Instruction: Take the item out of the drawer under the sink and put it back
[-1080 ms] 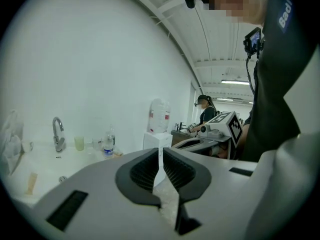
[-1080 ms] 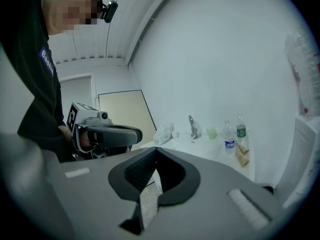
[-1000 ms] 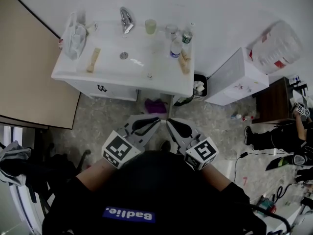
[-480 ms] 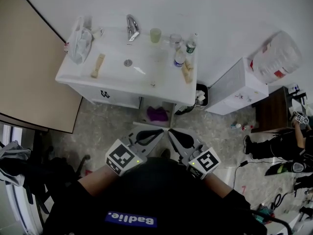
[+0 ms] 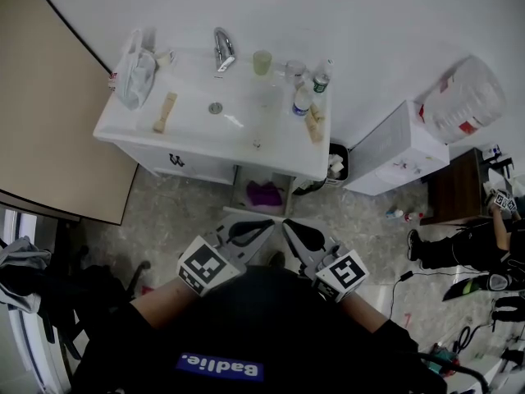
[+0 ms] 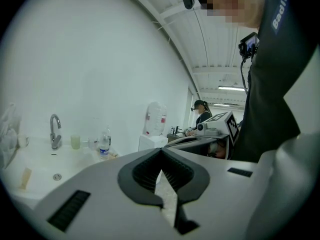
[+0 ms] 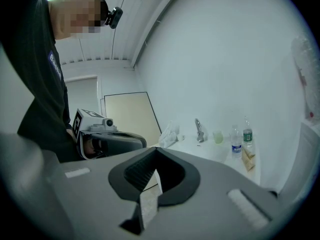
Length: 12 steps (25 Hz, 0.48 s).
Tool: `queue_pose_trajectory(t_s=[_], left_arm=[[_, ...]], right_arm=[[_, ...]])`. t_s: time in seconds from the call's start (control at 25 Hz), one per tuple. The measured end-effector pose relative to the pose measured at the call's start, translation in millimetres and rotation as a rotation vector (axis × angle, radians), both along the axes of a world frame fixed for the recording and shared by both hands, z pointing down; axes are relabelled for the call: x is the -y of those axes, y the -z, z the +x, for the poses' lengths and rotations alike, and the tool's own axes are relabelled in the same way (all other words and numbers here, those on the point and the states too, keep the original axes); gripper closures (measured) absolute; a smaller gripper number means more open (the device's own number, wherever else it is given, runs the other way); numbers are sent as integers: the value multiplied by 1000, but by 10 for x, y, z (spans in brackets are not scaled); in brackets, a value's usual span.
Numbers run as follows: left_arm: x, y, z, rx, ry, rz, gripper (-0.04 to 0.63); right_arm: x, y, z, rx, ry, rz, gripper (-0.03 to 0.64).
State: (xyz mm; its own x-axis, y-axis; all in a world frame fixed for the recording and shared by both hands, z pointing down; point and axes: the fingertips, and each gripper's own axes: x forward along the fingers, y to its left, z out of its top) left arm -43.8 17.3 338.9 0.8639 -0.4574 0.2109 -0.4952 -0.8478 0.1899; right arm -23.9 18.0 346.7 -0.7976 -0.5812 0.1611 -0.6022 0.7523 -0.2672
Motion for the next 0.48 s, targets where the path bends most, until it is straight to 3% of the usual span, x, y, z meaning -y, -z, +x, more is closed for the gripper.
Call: queue_pose_trajectory(t_s=[0.48], left_arm=[[18, -38, 36, -1, -2, -12, 589]], right_arm=[[4, -51, 0, -4, 8, -17, 615]])
